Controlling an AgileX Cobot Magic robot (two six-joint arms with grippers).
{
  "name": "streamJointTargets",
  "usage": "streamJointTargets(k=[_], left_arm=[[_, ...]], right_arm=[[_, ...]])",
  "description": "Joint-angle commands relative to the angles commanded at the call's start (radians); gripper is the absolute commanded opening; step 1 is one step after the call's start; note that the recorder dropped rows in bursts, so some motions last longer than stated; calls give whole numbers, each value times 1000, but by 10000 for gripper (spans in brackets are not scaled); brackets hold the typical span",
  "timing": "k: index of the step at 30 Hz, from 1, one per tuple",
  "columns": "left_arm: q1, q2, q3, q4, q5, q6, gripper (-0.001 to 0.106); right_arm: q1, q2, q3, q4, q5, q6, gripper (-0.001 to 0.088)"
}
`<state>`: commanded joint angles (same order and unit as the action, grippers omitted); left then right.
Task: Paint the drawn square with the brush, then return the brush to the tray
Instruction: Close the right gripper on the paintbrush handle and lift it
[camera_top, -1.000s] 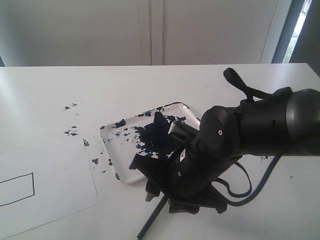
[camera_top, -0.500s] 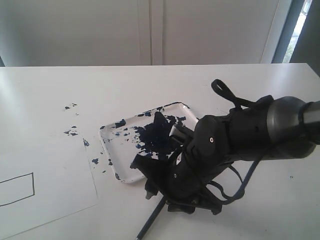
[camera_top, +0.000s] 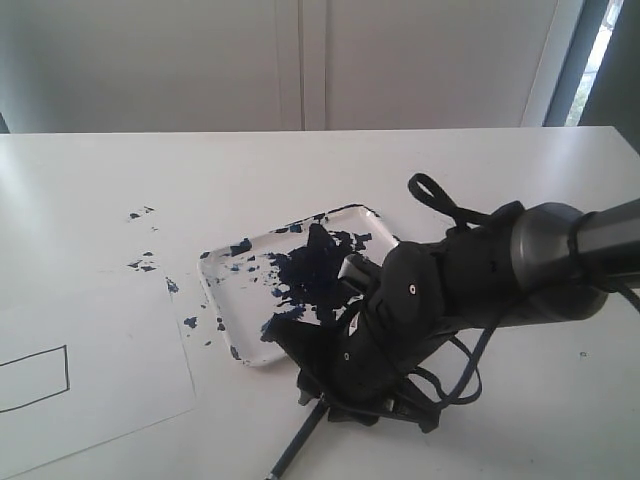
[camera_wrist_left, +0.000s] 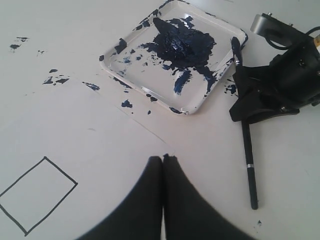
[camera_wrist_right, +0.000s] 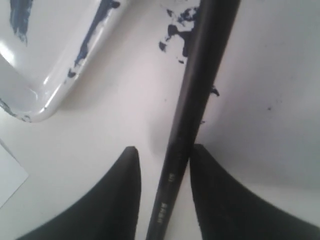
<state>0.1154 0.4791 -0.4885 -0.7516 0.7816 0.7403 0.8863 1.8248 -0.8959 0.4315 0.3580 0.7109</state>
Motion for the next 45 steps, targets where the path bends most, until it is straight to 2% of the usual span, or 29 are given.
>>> streamJointTargets(k=[6, 13, 20, 26, 32, 34, 39, 45], left_arm=[[0, 0, 0, 0, 0, 0, 0], [0, 0, 0, -2, 0, 0, 0], [0, 0, 0, -2, 0, 0, 0], [0, 0, 0, -2, 0, 0, 0], [0, 0, 0, -2, 0, 0, 0], [0, 0, 0, -2, 0, 0, 0], [0, 0, 0, -2, 5, 0, 0], [0, 0, 0, -2, 5, 0, 0]], right_arm=[[0, 2, 0, 2, 0, 0, 129], [2, 2, 0, 4, 4, 0, 1], [2, -3, 0, 4, 14, -2, 0], [2, -56, 0, 0, 7, -38, 0], [2, -108, 0, -83, 28, -38, 0], [0, -122, -11, -150, 67, -38, 0], [-2, -124, -82, -378, 274, -48, 0], [-20, -124, -216, -407, 468, -247, 0]])
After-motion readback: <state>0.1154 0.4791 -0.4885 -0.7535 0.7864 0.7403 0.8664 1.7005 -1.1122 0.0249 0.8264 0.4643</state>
